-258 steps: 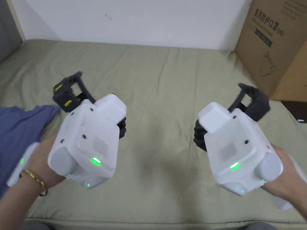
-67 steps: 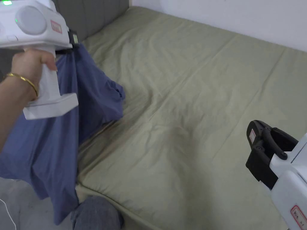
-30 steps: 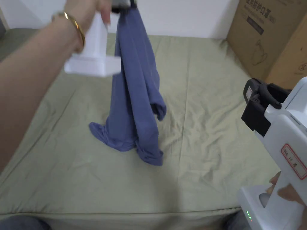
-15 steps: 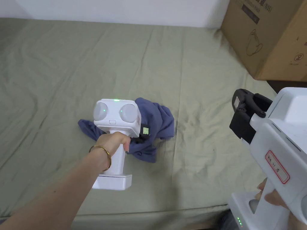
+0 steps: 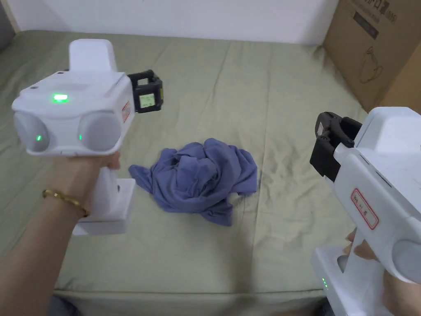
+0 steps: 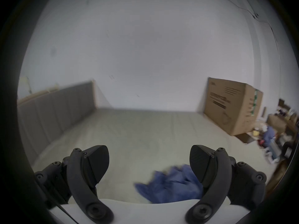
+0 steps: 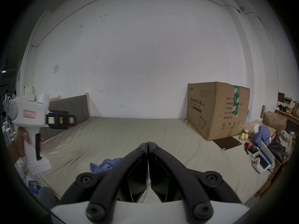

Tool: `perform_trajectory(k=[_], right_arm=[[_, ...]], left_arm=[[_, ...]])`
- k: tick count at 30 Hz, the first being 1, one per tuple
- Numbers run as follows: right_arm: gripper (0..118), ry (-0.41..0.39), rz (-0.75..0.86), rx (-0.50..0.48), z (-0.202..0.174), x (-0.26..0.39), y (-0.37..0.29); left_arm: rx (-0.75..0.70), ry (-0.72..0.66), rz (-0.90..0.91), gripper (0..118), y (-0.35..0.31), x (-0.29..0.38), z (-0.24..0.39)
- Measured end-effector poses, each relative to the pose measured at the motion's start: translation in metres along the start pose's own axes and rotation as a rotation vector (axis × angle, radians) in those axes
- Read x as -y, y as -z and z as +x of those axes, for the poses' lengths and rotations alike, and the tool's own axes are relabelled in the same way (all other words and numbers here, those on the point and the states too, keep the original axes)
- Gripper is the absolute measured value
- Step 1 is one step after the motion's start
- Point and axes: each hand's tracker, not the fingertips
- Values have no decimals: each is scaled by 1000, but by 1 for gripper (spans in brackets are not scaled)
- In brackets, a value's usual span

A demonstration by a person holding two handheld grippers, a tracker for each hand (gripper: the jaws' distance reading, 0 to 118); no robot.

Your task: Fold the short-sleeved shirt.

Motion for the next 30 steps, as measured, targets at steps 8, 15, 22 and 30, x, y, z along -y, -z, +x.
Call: perform_trajectory(k=[8,15,22,30], right_arm=[[0,-18,20,6,-15,15,6],[0,-29,-8,3,-19,28,4],[0,-19,-41,-5,-19,34,8],[0,-20,-61,-12,-17,35,18]], left_arm=[[-87,9,57,19,-41,52,-23],[-31,-13,-23,0,-44,84,-23],[-9,-25,-85,0,-29,91,-23],[114,-120,-382,108,71,74,-30]])
